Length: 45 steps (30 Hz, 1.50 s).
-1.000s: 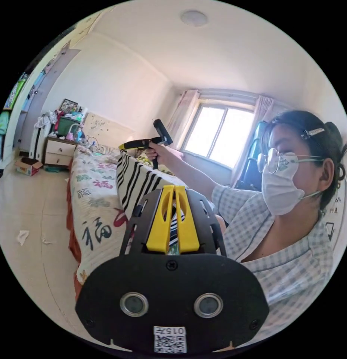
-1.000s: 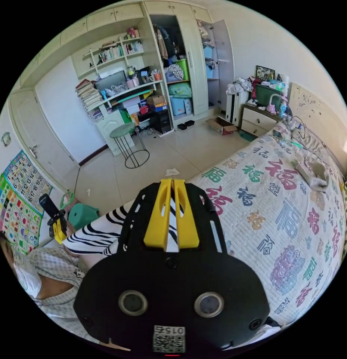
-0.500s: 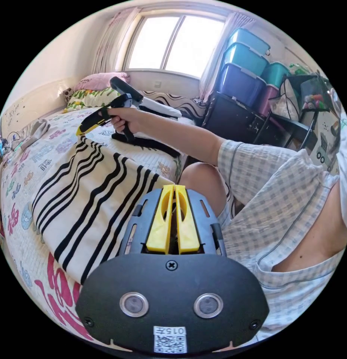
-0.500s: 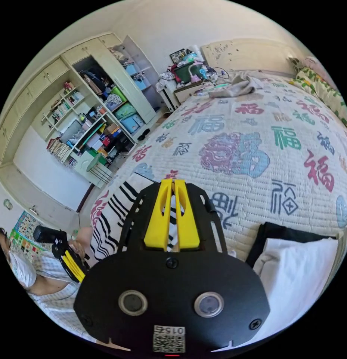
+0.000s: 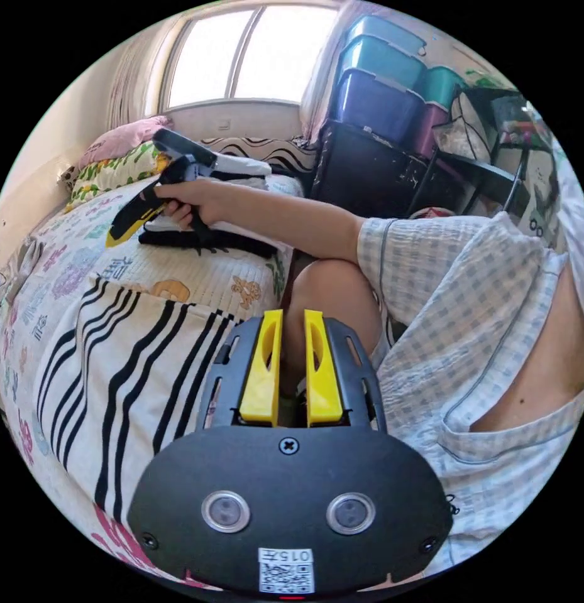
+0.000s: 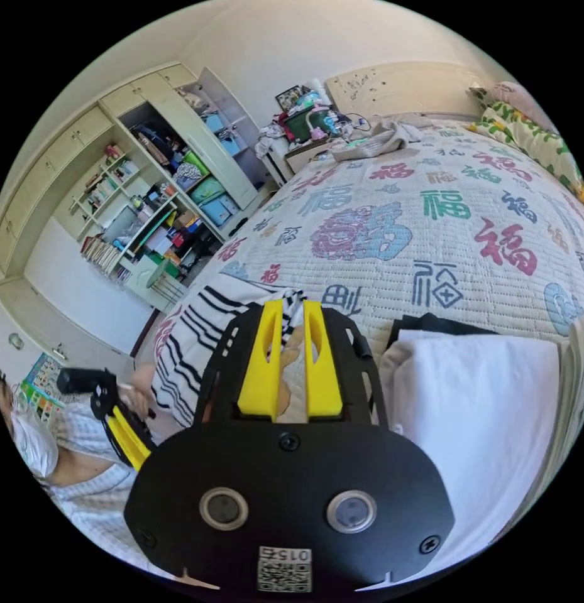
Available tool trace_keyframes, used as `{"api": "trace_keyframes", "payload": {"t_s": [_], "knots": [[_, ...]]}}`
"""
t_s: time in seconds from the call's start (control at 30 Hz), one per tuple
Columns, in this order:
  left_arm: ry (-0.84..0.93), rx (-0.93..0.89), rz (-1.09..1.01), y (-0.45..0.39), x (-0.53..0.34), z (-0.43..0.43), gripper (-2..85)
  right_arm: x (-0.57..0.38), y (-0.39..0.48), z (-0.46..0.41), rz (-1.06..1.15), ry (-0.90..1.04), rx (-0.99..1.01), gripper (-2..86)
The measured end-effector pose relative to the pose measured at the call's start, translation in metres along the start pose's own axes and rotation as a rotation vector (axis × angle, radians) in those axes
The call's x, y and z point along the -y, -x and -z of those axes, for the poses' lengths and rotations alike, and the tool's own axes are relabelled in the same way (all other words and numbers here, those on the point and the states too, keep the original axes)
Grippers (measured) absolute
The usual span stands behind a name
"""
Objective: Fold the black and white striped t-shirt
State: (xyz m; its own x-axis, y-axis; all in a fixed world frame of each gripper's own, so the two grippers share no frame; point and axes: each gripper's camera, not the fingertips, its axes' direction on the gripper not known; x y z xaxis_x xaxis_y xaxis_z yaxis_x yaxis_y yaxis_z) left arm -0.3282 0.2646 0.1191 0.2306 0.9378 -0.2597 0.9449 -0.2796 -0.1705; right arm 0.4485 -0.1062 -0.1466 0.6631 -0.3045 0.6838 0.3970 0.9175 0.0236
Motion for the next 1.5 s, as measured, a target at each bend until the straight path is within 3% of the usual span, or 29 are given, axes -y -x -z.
{"api": "trace_keyframes", "payload": {"t_s": [0.07,0.17,0.23,0.33,0.5,0.6,0.77,1.03,1.13,1.3,1.5], "knots": [[-0.101,0.016,-0.037,0.001,0.003,0.037,7.6,-0.014,0.028,0.014,0.097,0.061,0.014,7.6],[-0.206,0.204,0.043,0.033,0.011,0.090,7.1,-0.059,0.076,0.019,0.239,0.189,0.005,8.2],[-0.193,0.342,0.121,0.067,0.023,0.103,7.0,-0.091,0.096,0.014,0.288,0.236,-0.019,8.8],[-0.040,0.461,0.215,0.131,0.045,0.082,6.7,-0.126,0.106,-0.004,0.297,0.317,-0.071,9.5],[0.134,0.412,0.358,0.219,0.063,0.007,4.2,-0.137,0.095,-0.014,0.214,0.293,-0.027,4.6],[0.125,0.356,0.423,0.247,0.066,-0.014,2.6,-0.141,0.096,0.001,0.258,0.264,-0.059,0.6],[0.079,0.324,0.458,0.271,0.073,-0.018,1.9,-0.152,0.091,0.022,0.274,0.254,-0.060,-0.3],[0.246,0.344,0.459,0.307,0.081,-0.040,2.6,-0.145,0.089,0.006,0.314,0.378,-0.140,0.8],[0.209,0.320,0.487,0.314,0.078,-0.019,3.5,-0.138,0.083,0.029,0.299,0.295,-0.070,4.0],[-0.080,0.215,0.517,0.297,0.032,0.102,9.7,-0.104,0.056,0.083,0.242,0.065,-0.117,8.8],[-0.194,0.303,0.699,0.295,-0.075,0.200,10.2,-0.013,0.005,0.072,0.131,0.079,-0.078,9.3]]}}
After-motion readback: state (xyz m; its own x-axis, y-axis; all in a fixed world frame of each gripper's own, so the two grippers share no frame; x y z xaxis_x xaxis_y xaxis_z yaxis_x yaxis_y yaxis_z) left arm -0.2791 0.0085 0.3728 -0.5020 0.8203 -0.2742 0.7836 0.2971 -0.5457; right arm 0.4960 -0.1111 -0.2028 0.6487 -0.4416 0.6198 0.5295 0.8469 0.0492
